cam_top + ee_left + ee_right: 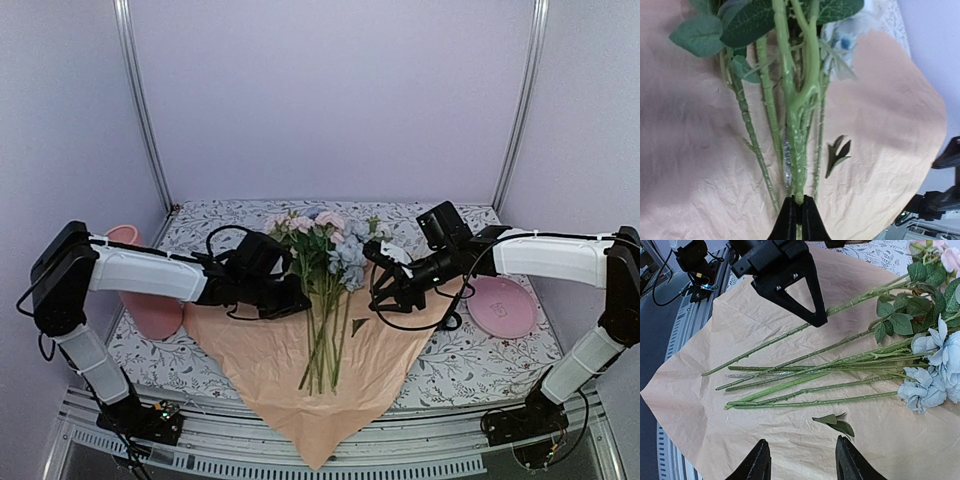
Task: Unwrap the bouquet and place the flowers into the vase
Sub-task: Pick up the fake flower from the flattened wrapping paper, then pass from the left arm to the right, then pass from the right arm to the left
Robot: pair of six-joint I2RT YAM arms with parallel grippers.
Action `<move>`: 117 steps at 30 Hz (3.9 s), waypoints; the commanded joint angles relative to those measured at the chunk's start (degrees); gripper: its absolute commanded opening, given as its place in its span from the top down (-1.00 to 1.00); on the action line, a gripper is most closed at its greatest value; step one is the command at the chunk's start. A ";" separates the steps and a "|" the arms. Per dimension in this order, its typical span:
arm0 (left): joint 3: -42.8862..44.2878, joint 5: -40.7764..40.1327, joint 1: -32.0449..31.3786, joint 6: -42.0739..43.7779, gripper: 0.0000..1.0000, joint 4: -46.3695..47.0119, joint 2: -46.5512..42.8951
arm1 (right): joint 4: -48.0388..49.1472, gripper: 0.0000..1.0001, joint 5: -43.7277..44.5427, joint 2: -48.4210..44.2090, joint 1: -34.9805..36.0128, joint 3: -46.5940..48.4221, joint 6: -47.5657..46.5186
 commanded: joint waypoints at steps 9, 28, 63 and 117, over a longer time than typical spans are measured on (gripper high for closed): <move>-5.72 -2.30 -2.00 6.06 1.00 32.31 -8.82 | 0.04 -0.41 -17.82 4.66 -1.70 7.47 13.25; -3.06 -4.41 -6.76 14.57 1.00 48.77 -5.76 | 5.80 0.09 -38.84 15.91 -1.21 10.58 22.42; 4.50 -6.47 1.14 12.52 0.14 33.07 -5.25 | 3.33 1.00 -29.32 16.55 -0.09 6.82 14.14; 26.31 -20.75 4.08 26.93 1.00 -17.60 -25.90 | -4.38 0.01 -28.52 13.29 -12.03 11.31 6.99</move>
